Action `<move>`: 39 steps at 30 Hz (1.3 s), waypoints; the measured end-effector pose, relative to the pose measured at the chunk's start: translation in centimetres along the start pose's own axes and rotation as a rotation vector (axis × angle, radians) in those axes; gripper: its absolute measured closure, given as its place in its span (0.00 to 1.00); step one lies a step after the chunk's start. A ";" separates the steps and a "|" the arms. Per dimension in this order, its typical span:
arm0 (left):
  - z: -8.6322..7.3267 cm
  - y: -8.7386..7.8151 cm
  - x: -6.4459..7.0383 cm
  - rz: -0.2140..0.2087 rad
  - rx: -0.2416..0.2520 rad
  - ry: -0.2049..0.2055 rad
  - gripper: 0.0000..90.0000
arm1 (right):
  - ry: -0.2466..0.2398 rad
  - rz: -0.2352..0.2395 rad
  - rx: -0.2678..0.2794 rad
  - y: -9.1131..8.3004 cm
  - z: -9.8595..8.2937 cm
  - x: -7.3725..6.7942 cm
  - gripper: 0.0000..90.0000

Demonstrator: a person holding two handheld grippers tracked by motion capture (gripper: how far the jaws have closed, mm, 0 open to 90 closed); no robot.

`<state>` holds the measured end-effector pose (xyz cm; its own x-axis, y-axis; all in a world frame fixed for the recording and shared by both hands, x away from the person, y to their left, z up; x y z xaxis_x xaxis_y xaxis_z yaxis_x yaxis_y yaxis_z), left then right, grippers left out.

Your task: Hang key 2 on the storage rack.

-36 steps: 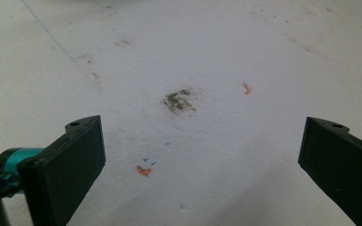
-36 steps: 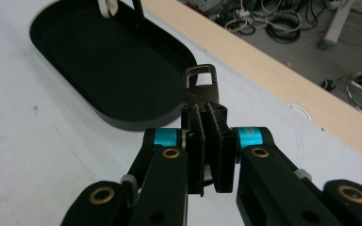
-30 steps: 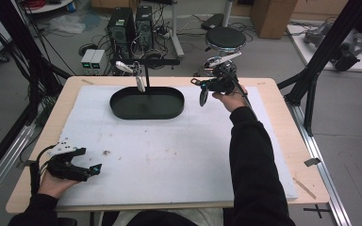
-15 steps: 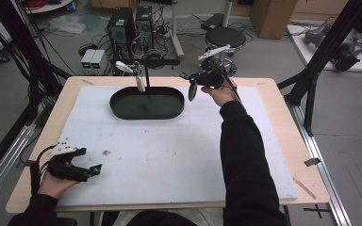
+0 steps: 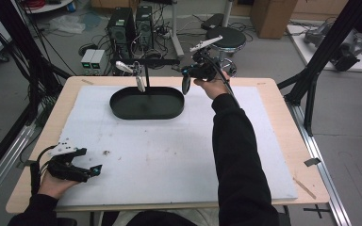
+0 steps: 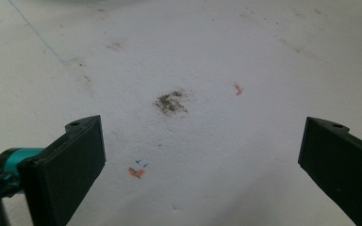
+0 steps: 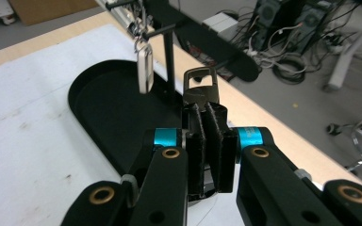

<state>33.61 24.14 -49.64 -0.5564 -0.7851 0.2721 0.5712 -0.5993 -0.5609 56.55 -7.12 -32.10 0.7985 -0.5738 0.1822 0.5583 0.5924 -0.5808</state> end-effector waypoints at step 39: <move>0.3 0.1 -0.8 0.048 0.026 0.008 0.02 | 0.130 -0.177 -0.104 6.2 -1.7 1.0 0.86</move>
<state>34.28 24.63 -49.64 -0.5331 -0.8116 0.2389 0.6124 -0.5650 -0.5529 60.41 -4.98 -36.83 0.6507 -0.7356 0.1884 0.6555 0.4188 -0.6285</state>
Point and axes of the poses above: each handheld gripper's, and its own axes: y roughly forward along the jaws, z roughly out of its top, x roughly to its right, the point moved 10 cm from there along y, roughly forward along the jaws, and after that the axes turned 10 degrees about -y, right-handed, at the moved point
